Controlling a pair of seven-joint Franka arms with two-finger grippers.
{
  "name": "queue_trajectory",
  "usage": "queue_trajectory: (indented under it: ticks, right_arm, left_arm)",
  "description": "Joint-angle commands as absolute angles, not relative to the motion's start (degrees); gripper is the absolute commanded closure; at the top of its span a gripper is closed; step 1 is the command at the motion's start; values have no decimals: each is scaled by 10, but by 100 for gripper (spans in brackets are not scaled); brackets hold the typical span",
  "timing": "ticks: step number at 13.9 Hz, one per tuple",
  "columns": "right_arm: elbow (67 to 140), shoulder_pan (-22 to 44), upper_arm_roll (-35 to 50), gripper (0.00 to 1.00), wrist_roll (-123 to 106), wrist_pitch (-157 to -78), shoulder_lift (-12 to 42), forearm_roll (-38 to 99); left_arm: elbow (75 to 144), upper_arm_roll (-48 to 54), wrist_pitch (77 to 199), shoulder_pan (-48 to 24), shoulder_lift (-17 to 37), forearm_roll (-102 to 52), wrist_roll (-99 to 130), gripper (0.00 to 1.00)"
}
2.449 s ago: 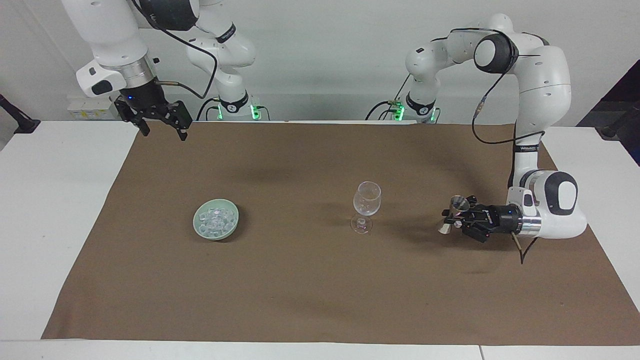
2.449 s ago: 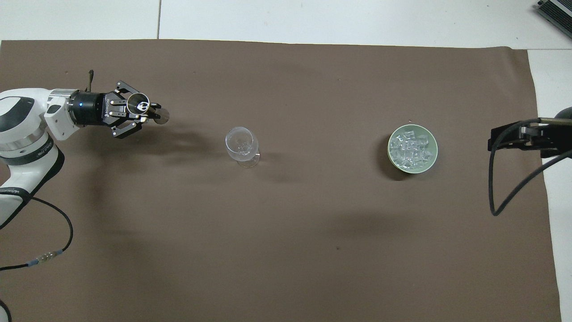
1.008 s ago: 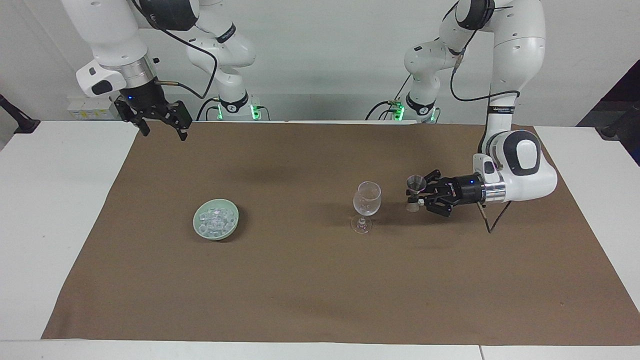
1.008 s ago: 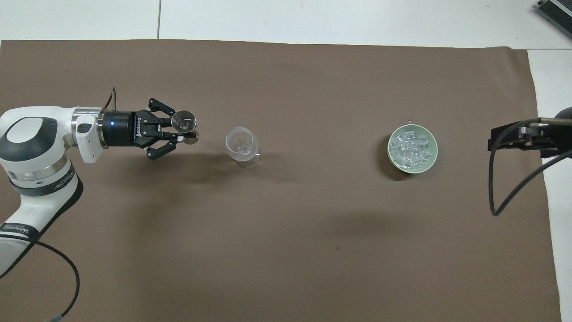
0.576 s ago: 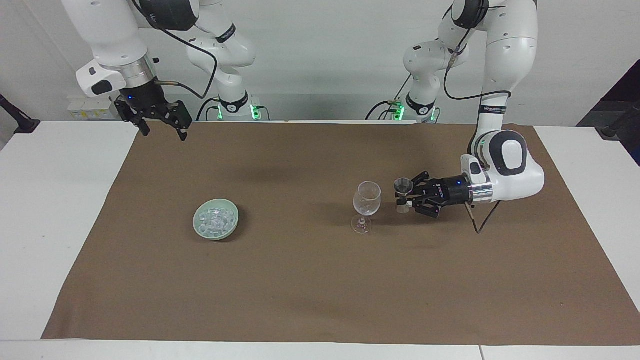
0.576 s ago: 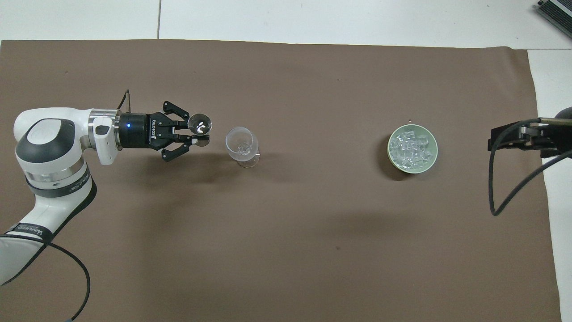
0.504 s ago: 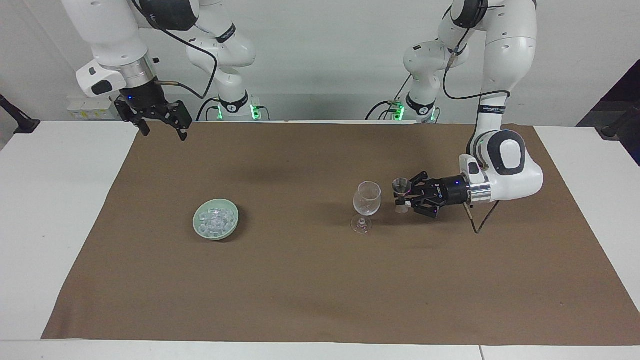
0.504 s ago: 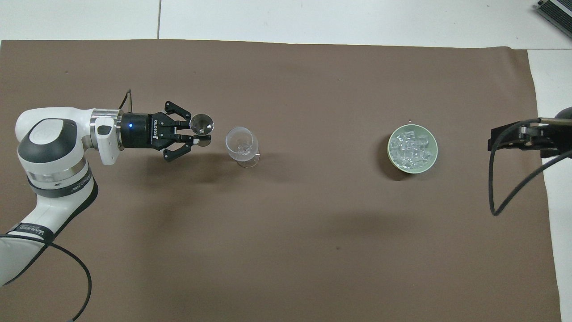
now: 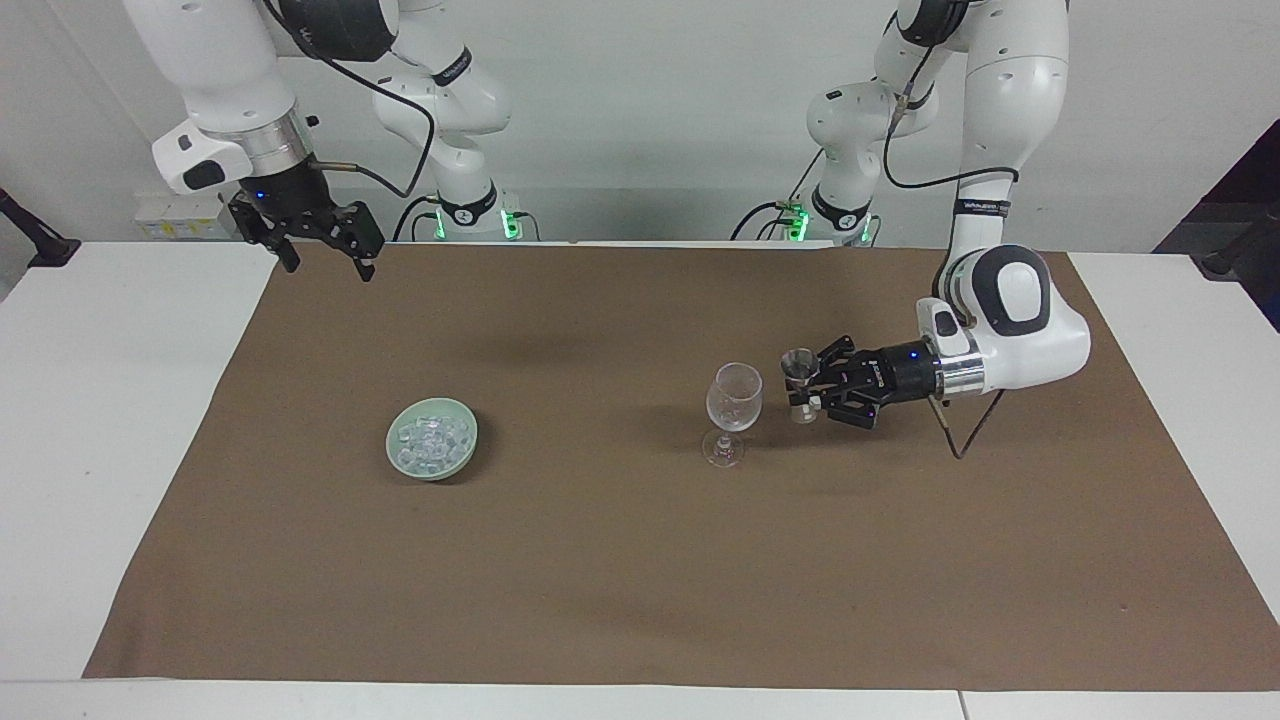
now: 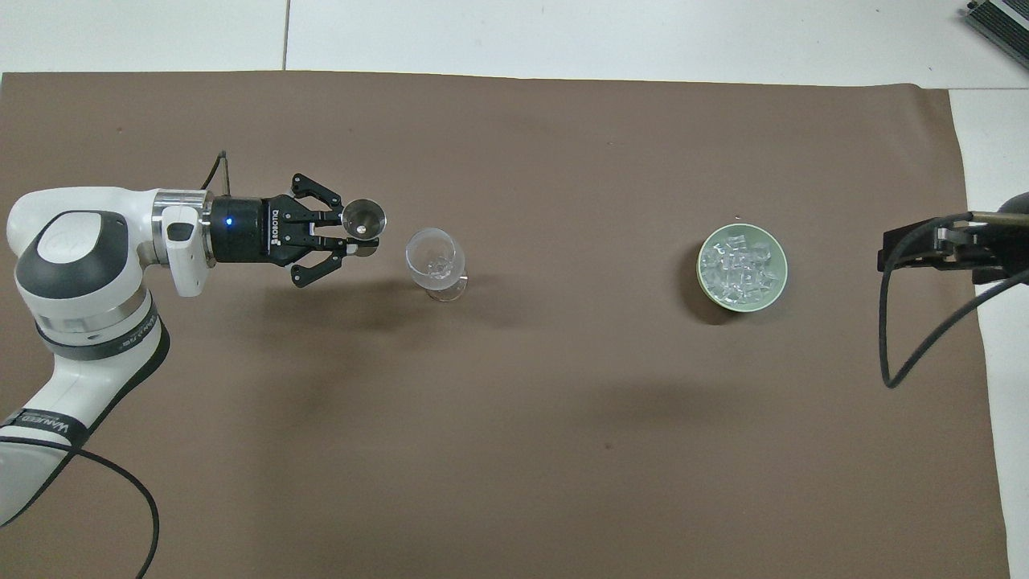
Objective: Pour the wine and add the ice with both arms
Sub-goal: 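Move the held silver cup over the clear wine glass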
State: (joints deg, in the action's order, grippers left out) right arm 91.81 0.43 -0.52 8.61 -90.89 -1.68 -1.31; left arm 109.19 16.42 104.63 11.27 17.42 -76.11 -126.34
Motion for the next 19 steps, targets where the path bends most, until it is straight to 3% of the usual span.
queue_trajectory:
  ticks: [1, 19]
  right_arm:
    - [920, 1, -5, 0, 79, -915, -17, -4]
    - [920, 1, -5, 0, 79, -915, -17, -4]
  left_arm:
    - [1109, 151, 1056, 102, 156, -753, -1263, 100]
    - [1138, 150, 1142, 69, 88, -679, -1206, 100]
